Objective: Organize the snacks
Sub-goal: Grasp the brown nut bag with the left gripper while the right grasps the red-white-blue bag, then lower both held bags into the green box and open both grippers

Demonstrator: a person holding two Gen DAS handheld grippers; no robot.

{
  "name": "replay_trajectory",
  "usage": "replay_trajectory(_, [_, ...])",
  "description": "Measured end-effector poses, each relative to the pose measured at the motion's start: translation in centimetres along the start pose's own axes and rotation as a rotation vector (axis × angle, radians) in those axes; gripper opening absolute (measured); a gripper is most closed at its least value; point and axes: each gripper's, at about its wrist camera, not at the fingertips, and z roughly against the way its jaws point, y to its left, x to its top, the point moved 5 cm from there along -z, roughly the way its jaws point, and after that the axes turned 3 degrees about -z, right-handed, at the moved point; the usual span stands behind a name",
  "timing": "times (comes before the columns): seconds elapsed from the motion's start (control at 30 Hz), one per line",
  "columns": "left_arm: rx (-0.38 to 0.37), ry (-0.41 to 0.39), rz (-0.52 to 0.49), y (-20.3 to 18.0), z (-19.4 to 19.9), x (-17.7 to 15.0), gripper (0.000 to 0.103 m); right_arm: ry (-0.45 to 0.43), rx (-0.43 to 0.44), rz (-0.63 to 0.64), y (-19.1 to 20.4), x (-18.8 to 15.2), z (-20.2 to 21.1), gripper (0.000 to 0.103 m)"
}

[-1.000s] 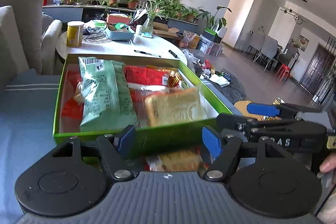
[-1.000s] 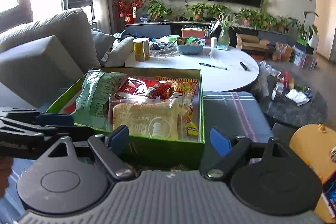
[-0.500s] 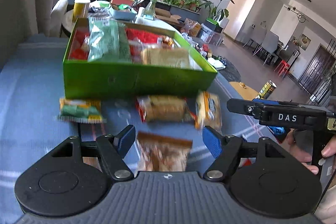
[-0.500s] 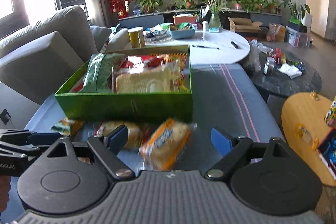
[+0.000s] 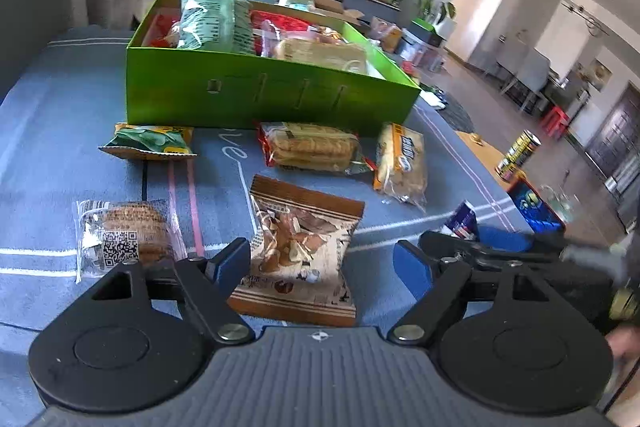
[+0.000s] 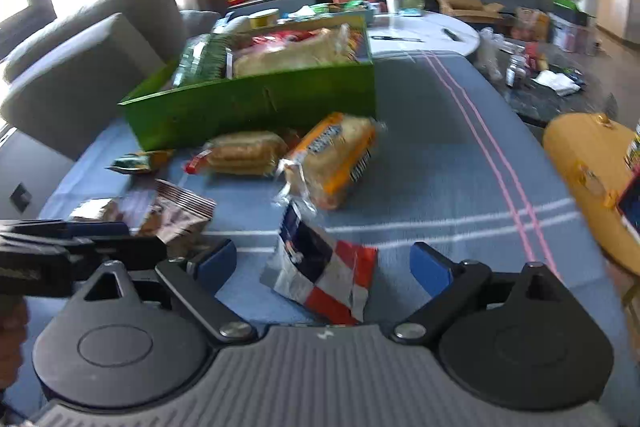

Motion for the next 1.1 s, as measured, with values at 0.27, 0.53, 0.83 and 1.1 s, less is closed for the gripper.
replay_trajectory(0.27, [0.049,0.009,0.065,-0.1,-1.6,0.0,0.045,-0.094,-0.065,-0.025,1.2,-1.4,2.7,0.079])
replay_trajectory(0.53, [0.014,-0.194,0.01,-2.2,4.0,2.5,0.041,-0.162,-0.088,-0.044,-0.3,0.0,6.0,0.079])
replay_trajectory(0.83, [0.063,-0.362,0.042,0.2,9.5,6.8,0.041,-0.212,-0.051,-0.092,0.2,2.3,6.0,0.079])
replay_trajectory(1.1, [0.096,-0.409,0.086,2.7,10.8,8.7,0.041,-0.27,-0.02,-0.124,0.9,4.8,6.4,0.079])
